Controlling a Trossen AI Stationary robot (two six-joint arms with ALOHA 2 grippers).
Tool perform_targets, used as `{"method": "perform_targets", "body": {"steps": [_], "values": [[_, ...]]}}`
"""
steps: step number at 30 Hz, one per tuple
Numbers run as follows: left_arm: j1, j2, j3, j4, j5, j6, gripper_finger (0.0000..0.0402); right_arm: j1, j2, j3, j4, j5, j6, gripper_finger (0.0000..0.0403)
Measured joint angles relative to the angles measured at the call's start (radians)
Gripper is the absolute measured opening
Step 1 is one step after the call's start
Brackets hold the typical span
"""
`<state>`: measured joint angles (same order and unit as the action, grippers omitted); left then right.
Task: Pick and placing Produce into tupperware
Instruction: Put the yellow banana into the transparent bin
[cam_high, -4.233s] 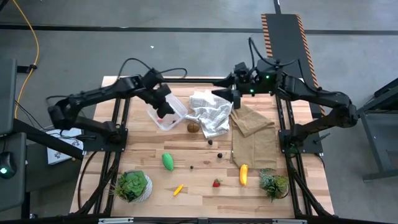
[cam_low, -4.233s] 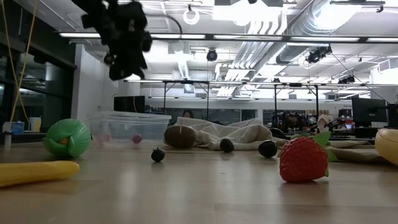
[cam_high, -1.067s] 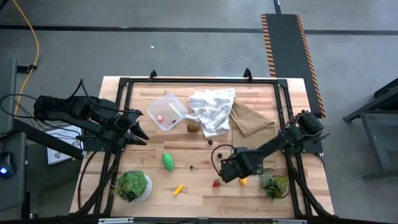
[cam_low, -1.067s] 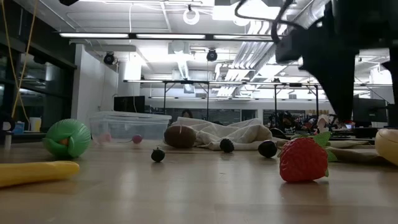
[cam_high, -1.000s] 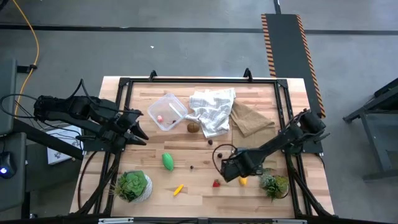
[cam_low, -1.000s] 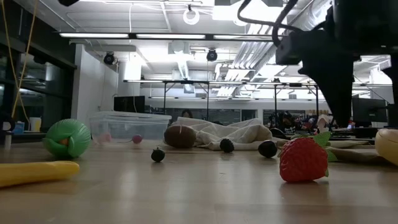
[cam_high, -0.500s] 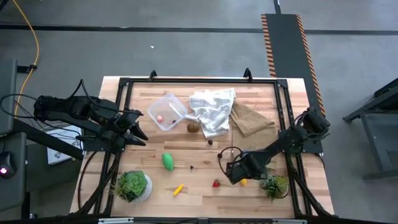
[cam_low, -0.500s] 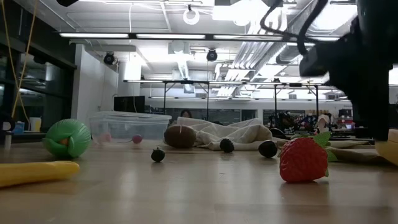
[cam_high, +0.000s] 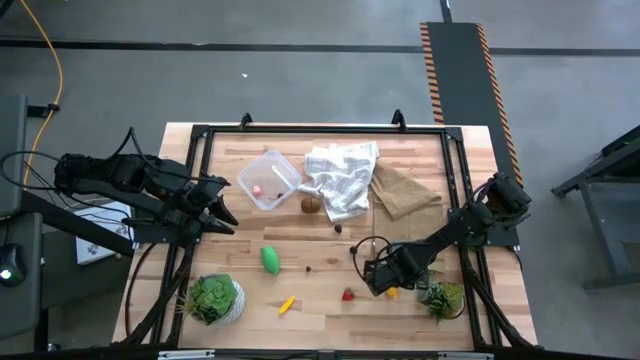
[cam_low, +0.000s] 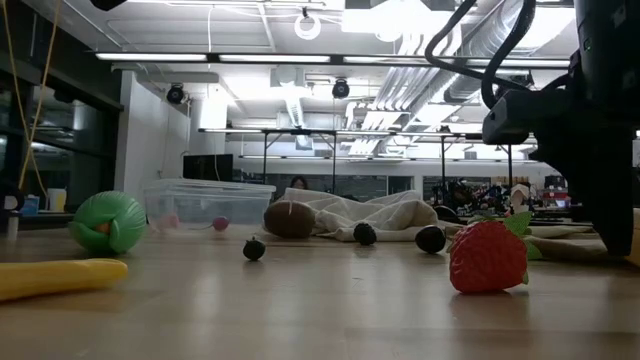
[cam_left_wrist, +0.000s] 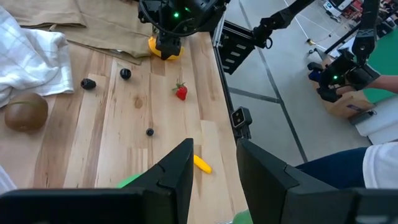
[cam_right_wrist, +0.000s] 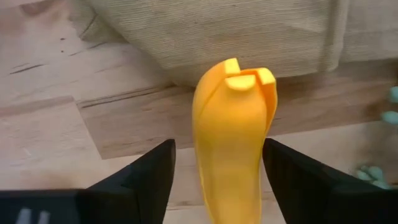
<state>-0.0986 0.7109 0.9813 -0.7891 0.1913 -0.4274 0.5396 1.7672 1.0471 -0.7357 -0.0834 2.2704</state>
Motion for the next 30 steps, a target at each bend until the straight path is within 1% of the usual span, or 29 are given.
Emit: {"method": "perform_targets", "body": {"steps": [19,25,30], "values": [[0.0,0.0,0.0,0.001,0.0,-0.001,0.0111,0.0,-0.001,0.001,-0.005,0.003,-0.001,0.0125],[0.0,0.0,0.0,0.002,-0.001,-0.001,0.0111,0.0,-0.002,0.001,-0.004,0.013,-0.006,0.0121],[0.0,0.0,0.0,0.002,-0.005,-0.001,0.0111,0.0,-0.021,0.001,0.013,0.082,-0.006,0.012]]}}
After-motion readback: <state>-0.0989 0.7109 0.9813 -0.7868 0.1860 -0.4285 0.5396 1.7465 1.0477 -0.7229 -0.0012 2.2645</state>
